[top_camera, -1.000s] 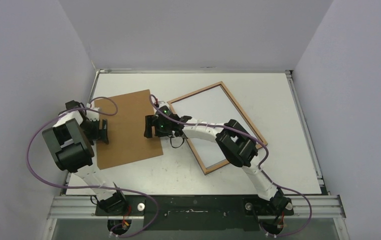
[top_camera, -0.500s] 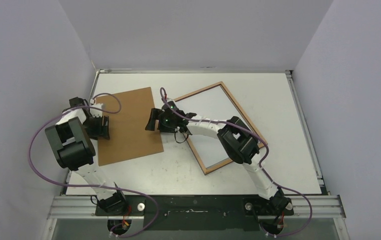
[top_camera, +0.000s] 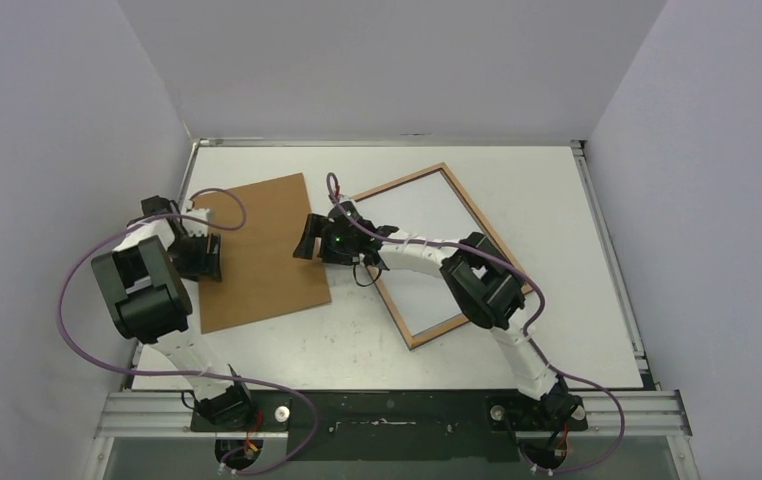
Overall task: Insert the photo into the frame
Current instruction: Move the photo frame item to the center of the board.
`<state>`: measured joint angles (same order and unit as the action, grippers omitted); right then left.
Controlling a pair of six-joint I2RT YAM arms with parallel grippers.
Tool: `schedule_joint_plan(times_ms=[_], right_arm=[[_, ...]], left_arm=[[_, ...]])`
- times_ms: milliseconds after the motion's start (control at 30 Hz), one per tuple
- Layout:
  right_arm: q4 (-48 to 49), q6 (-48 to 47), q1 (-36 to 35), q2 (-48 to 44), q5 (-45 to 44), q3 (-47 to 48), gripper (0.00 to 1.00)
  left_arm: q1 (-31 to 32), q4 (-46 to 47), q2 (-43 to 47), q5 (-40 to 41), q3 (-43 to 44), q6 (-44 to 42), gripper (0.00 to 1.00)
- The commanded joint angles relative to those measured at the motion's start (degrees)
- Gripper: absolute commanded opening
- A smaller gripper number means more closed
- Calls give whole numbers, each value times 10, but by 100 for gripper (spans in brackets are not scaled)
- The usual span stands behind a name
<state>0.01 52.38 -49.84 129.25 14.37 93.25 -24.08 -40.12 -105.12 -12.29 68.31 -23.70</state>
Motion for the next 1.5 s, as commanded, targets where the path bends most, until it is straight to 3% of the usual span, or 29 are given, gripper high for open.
schedule_joint_plan(times_ms=[0,367,833,1100,1467], right_arm=[[161,47,-38,-95,65,-3,80],[181,55,-47,-135,57,-46,80],[200,61,-23,-257,9,-220,80],[213,65,-8,-289,0,-269,80],[74,-74,14,-261,-103,-250,80]], left_arm=[[32,-40,-22,-115,-15,5,56],[43,-46,-9,-122,-8,0,55],[129,-16,-38,-121,-1,39,54],[181,-14,-43,-120,6,58,54],[147,-62,11,-133,33,36,56]])
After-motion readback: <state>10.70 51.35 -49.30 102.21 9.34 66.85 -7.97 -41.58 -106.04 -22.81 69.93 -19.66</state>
